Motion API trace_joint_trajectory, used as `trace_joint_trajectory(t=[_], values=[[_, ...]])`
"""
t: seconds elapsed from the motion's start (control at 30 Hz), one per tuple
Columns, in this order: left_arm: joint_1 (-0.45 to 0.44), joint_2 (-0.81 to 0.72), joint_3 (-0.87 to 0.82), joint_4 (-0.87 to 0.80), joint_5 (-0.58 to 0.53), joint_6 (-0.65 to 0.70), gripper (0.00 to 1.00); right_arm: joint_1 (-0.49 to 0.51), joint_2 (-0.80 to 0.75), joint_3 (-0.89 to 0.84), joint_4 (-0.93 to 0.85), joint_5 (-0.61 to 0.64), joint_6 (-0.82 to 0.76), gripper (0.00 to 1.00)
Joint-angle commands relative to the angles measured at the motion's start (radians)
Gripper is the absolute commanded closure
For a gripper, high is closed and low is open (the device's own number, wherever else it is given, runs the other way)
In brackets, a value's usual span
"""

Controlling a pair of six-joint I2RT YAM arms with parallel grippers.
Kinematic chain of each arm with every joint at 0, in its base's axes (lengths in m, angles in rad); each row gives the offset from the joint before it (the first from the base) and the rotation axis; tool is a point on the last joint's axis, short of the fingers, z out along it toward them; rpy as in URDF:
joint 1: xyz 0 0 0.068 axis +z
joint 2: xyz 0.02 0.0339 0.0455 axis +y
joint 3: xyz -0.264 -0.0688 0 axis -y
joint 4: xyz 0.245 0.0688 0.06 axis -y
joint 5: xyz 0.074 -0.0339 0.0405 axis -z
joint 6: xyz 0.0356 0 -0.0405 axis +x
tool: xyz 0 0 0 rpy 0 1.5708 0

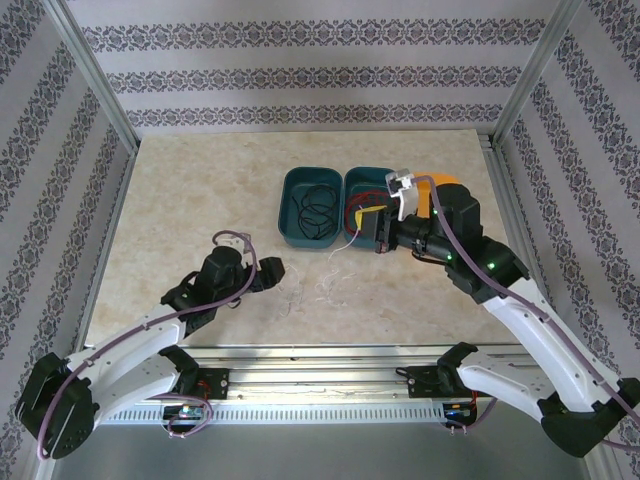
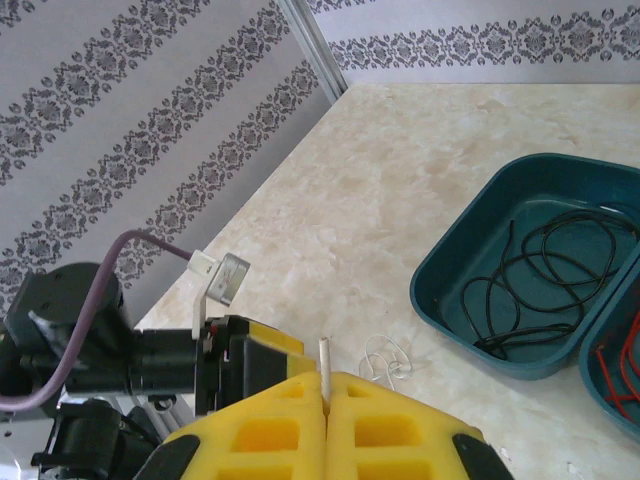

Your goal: Untangle the cables

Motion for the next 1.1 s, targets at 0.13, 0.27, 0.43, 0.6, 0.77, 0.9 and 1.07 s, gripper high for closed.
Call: trace_joint_trajectory(t=[0.13, 0.27, 0.43, 0.6, 0.77, 0.9, 1.07], values=[[-0.140, 0.087, 0.029, 0.172, 0.012, 0.208, 0.12, 0.017, 0.061, -0.021, 0.073, -0.008, 0.072, 1.00], [-0.189, 0.196, 0.013, 0.324, -0.006, 0.231, 0.13, 0.021, 0.052, -0.008, 0.073, -0.001, 0.076, 1.00], [-0.199, 0.366, -0.005, 0.585, 0.009, 0.175, 0.17, 0.031, 0.037, 0.003, 0.078, 0.001, 0.090, 1.00], [-0.216, 0.482, 0.051, 0.651, 0.048, 0.184, 0.17, 0.049, 0.035, 0.006, 0.080, 0.005, 0.091, 1.00], [-0.227, 0.553, 0.086, 0.666, 0.042, 0.179, 0.17, 0.064, 0.036, 0.000, 0.094, 0.010, 0.096, 1.00], [-0.227, 0.577, 0.058, 0.698, -0.016, 0.136, 0.29, 0.065, 0.033, 0.015, 0.083, 0.025, 0.086, 1.00], [-0.224, 0.599, 0.003, 0.713, -0.092, 0.086, 0.52, 0.064, 0.033, 0.076, 0.034, 0.054, 0.052, 1.00]])
